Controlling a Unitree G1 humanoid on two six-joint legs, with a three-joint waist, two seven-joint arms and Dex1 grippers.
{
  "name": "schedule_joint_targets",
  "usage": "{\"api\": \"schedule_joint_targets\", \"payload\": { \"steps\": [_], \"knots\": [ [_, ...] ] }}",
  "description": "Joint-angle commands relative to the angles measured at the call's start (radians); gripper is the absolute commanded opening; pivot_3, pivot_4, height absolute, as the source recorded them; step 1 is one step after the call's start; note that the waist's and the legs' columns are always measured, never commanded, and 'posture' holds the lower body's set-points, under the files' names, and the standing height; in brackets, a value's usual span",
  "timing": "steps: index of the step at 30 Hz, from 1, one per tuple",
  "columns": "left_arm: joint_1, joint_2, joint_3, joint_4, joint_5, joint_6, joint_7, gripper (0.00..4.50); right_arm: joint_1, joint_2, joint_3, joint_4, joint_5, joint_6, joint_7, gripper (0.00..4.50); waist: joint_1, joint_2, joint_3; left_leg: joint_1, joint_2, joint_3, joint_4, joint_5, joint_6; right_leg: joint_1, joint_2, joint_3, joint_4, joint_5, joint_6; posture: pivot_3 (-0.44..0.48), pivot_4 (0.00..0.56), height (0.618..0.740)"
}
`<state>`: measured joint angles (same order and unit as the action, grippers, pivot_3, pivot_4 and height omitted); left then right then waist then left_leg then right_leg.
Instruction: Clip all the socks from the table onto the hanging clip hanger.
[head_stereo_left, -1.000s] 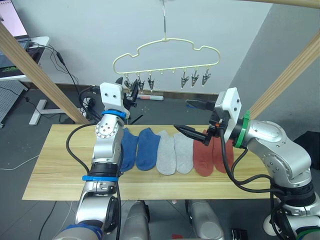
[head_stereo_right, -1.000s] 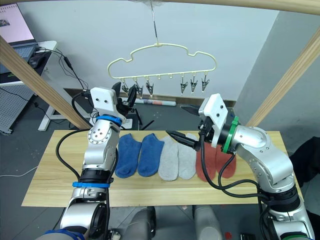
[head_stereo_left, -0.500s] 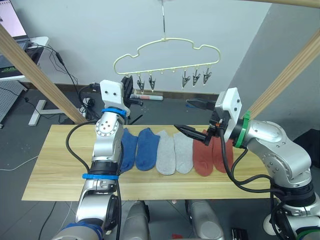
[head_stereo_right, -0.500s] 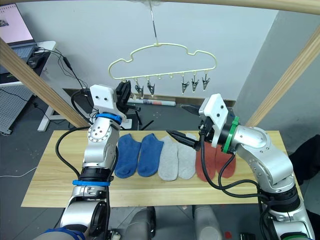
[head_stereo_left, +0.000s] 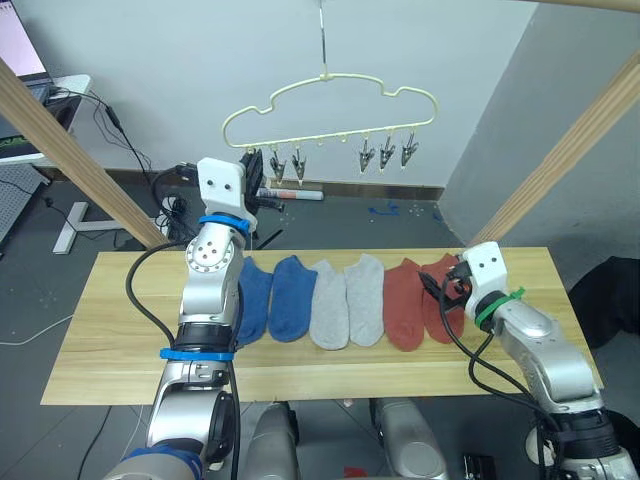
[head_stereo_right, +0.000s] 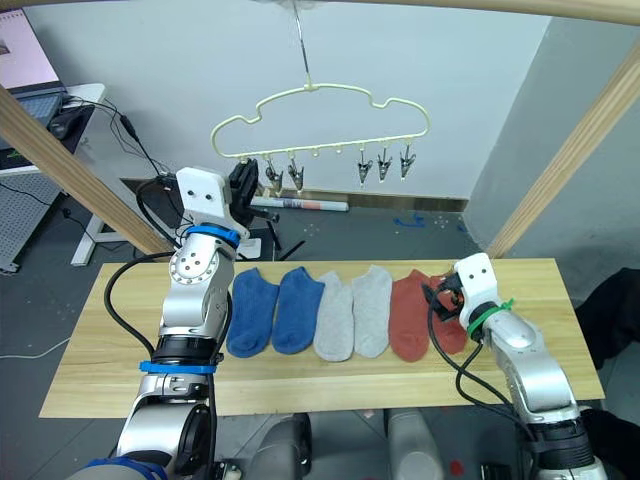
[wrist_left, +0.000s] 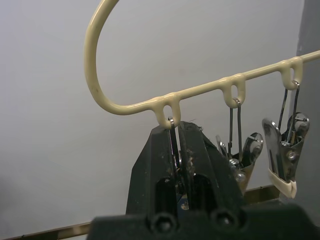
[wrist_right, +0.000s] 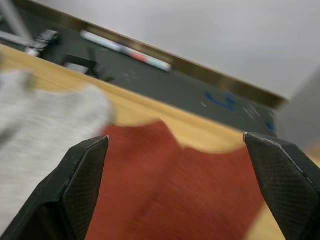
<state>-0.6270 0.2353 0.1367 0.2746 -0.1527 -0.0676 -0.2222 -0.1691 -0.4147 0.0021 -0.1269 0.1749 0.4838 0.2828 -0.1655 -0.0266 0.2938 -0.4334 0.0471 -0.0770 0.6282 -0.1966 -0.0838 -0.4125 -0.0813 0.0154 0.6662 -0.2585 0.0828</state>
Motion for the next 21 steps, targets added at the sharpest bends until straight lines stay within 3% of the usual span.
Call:
{"api": "schedule_joint_targets", "payload": {
  "steps": [1,8,14,17,21],
  "knots": [
    [-0.004,0.014,-0.004,-0.070,0.004,0.001,-0.008,0.02,-0.038,0.028,-0.028,0.148,-0.036,-0.119,-0.025,4.50,0.000,-0.001,0.002,0.000,0.000,0.000,0.000,0.000,0.000,0.000,0.000,0.000,0.000,0.000,0.001,-0.290,0.311,0.689],
    [0.003,0.024,-0.004,-0.087,-0.003,0.028,-0.020,0.02,-0.188,0.086,-0.067,0.495,-0.055,-0.235,-0.067,4.50,0.001,-0.002,0.011,0.000,0.000,0.000,0.000,0.000,0.000,0.000,0.000,0.000,0.000,0.002,-0.002,-0.265,0.315,0.689],
    [0.015,0.031,-0.002,-0.104,-0.003,0.047,-0.029,0.02,-0.239,0.112,-0.100,0.641,-0.039,-0.191,-0.075,4.50,0.005,-0.002,0.013,0.000,0.000,0.000,0.000,0.000,0.000,0.000,0.000,0.000,0.000,0.002,-0.003,-0.249,0.314,0.689],
    [0.023,0.034,-0.001,-0.116,-0.009,0.058,-0.039,0.00,-0.233,0.111,-0.100,0.656,-0.048,-0.180,-0.076,3.61,0.011,-0.002,0.013,0.000,0.000,0.000,0.000,0.000,0.000,0.000,0.000,0.000,0.001,0.002,-0.002,-0.248,0.313,0.689],
    [0.032,0.035,0.000,-0.131,-0.022,0.076,-0.054,0.00,-0.217,0.118,-0.107,0.648,-0.042,-0.188,-0.063,2.07,0.020,-0.002,0.013,0.000,0.000,0.000,0.001,0.000,0.000,0.000,0.000,0.000,0.003,0.001,-0.002,-0.243,0.314,0.689]
  ]
}}
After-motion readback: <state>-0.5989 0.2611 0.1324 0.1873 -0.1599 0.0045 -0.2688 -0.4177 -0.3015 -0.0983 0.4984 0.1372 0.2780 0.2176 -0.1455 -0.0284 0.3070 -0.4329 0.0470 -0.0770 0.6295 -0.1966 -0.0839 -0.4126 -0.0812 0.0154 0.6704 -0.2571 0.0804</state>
